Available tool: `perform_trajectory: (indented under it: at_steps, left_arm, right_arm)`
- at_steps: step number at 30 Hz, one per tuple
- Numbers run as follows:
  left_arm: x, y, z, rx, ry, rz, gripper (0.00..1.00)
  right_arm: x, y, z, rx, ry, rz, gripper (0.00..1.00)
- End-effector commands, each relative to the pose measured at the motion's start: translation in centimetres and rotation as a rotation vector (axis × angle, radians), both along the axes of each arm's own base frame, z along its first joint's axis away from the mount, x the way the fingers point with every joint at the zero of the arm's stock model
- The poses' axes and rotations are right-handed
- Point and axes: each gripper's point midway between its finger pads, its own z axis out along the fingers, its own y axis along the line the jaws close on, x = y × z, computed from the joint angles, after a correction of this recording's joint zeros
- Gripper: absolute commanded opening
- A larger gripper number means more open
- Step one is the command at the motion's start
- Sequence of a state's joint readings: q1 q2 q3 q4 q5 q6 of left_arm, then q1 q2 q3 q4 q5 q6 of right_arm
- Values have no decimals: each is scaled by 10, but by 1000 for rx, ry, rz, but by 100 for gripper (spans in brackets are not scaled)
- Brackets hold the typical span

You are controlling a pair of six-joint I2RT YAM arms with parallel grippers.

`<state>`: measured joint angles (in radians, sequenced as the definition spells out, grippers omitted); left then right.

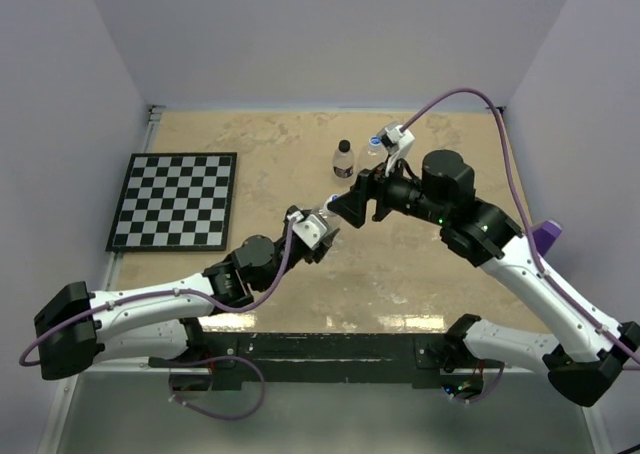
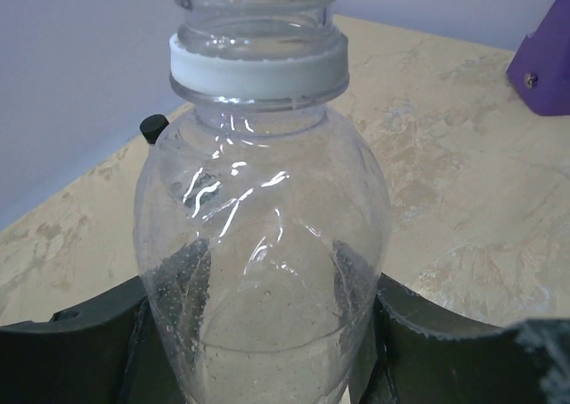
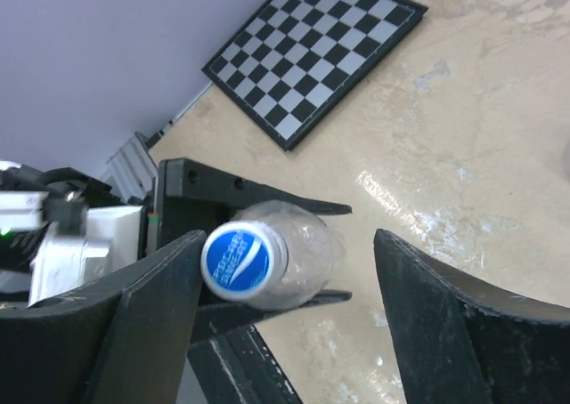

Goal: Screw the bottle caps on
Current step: Screw the bottle cap onto the plastic bottle.

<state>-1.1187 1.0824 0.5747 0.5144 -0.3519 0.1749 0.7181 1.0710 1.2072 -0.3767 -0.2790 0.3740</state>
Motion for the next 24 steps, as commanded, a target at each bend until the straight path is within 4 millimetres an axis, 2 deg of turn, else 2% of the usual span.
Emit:
perform_trajectory:
  at_steps: [1,5,7,11,16,21,24]
  left_arm:
    - [-1,1,21,-143,41,-91,0]
    - [-11,-3,16,-128,81,-222,0]
    - [-18,-7,13,-102,93,-281,0]
    - [-30,-11,16,-103,98,-383,0]
    - [-40,-10,25,-143,115,-466,0]
    - [-51,-11,29,-136,127,-588,0]
    - [-58,-12,31,-126,135,-649,0]
  right_arm:
    - [-3,-24,66,76,-181,-72,82]
    - [-16,-31,86,83,-289,-24,82]
    - [-23,-30,88,66,-347,21,82]
    - [-34,-22,82,32,-439,140,80]
    - [-41,-12,70,-2,-462,252,71]
    - [-66,-5,62,-23,-541,444,67]
    - [-74,-6,56,-42,-573,505,65]
